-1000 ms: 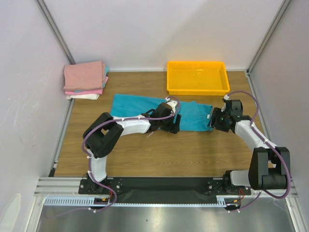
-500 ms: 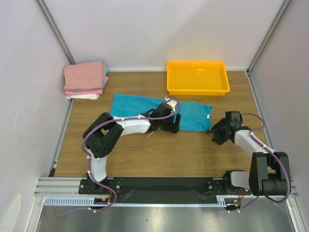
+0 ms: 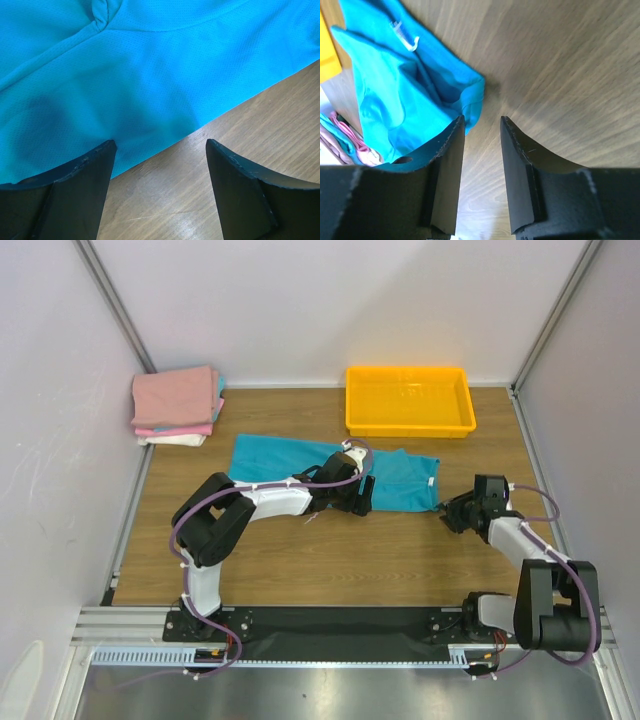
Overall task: Fold and stack the t-shirts
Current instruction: Fold the tshirt
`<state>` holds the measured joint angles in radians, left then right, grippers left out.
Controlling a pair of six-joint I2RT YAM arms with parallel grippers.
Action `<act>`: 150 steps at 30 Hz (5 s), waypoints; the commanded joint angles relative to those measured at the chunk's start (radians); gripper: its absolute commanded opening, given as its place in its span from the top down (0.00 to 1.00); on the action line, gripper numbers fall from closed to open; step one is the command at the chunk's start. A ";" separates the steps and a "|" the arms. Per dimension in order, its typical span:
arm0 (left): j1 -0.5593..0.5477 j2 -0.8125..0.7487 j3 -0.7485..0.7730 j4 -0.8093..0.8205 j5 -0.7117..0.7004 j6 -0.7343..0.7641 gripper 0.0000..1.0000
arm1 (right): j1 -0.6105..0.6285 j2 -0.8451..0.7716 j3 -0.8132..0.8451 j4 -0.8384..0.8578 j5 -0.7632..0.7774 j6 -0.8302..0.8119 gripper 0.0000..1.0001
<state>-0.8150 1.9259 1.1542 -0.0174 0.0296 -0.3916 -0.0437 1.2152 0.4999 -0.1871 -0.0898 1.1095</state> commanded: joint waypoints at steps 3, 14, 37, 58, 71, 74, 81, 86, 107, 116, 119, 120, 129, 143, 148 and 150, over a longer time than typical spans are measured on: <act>-0.004 0.018 0.007 -0.072 -0.019 -0.003 0.21 | -0.012 0.050 -0.012 0.097 -0.021 0.050 0.61; -0.003 0.012 -0.002 -0.072 -0.026 0.002 0.21 | -0.016 0.109 0.000 0.163 0.007 0.047 0.87; 0.000 -0.004 -0.034 -0.070 -0.054 -0.003 0.21 | -0.097 0.116 0.077 0.020 -0.042 -0.095 0.86; 0.278 -0.254 0.185 -0.317 -0.083 -0.029 0.02 | 0.229 0.131 0.420 -0.080 0.045 -0.228 0.25; 0.539 -0.117 0.114 -0.291 -0.091 -0.112 0.03 | 0.300 0.366 0.390 0.095 0.082 -0.155 0.26; 0.554 -0.099 0.096 -0.276 -0.112 -0.110 0.03 | 0.298 0.406 0.385 0.118 0.071 -0.148 0.26; 0.614 -0.054 0.055 -0.179 -0.070 -0.109 0.03 | 0.300 0.451 0.373 0.155 0.088 -0.152 0.26; 0.645 -0.012 0.039 -0.046 0.026 -0.061 0.03 | 0.300 0.471 0.364 0.155 0.117 -0.157 0.26; 0.743 -0.174 0.006 -0.001 0.073 -0.042 0.03 | 0.300 0.465 0.376 0.158 0.125 -0.166 0.28; 0.794 -0.090 -0.027 0.082 0.113 -0.164 0.03 | 0.295 0.477 0.402 0.140 0.119 -0.186 0.28; 0.801 -0.058 -0.002 0.085 0.124 -0.177 0.03 | 0.292 0.481 0.405 0.136 0.116 -0.192 0.28; 0.803 -0.038 0.005 0.083 0.122 -0.185 0.03 | 0.291 0.480 0.407 0.136 0.113 -0.192 0.28; 0.809 0.016 0.053 0.076 0.116 -0.208 0.03 | 0.285 0.471 0.402 0.127 0.113 -0.200 0.28; 0.737 -0.234 0.052 -0.068 -0.008 0.106 0.05 | 0.281 0.451 0.396 0.138 0.113 -0.208 0.29; 0.682 -0.271 0.022 -0.043 0.078 0.171 0.04 | 0.283 0.460 0.391 0.147 0.110 -0.212 0.29; 0.662 -0.239 0.029 -0.042 0.093 0.148 0.05 | 0.283 0.460 0.390 0.152 0.104 -0.212 0.29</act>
<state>-0.1280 1.6646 1.1728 -0.0570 0.0837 -0.2924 0.2443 1.6794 0.8783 -0.0418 -0.0074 0.9180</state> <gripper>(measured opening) 0.954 0.712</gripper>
